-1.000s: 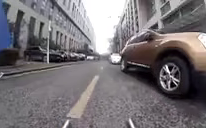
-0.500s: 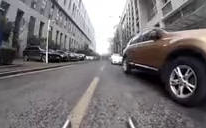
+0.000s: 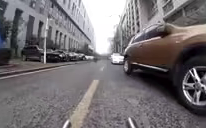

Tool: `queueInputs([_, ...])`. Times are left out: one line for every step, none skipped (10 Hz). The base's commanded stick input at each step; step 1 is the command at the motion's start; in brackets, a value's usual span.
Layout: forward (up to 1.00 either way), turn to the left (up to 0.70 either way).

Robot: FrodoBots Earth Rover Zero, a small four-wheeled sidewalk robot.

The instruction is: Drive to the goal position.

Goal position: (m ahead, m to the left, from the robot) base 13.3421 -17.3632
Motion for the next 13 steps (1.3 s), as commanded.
queueInputs([0.70,-0.11])
queueInputs([0.70,-0.14])
queueInputs([0.70,-0.14])
queueInputs([0.70,-0.13])
queueInputs([0.70,-0.08])
queueInputs([0.70,-0.11])
queueInputs([0.70,-0.14])
queueInputs([0.70,-0.14])
queueInputs([0.70,-0.14])
queueInputs([0.70,-0.14])
queueInputs([0.70,-0.14])
queueInputs([0.70,-0.14])
queueInputs([0.70,-0.14])
